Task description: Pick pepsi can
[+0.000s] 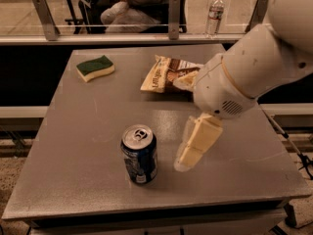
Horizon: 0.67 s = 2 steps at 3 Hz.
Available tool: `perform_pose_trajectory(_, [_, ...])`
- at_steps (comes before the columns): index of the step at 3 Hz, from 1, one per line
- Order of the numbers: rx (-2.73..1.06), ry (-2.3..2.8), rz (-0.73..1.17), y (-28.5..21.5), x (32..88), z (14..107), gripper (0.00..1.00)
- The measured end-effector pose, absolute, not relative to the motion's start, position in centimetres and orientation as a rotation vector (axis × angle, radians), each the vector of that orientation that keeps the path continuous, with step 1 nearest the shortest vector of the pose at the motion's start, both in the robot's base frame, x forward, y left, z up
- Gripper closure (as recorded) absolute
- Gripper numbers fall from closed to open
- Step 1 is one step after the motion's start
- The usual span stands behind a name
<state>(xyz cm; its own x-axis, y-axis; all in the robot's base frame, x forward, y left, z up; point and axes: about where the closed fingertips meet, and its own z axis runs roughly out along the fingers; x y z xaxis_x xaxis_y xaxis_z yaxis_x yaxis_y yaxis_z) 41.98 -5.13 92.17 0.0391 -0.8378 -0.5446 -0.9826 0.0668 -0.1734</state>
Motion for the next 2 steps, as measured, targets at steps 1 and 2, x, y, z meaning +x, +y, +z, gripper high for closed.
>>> perform_pose_trajectory(1, [-1.828, 1.809, 0.431, -2.7, 41.8, 90.5, 0.0])
perform_pose_trajectory(2, [-1.84, 1.787, 0.485, -1.0, 41.6, 89.8, 0.0])
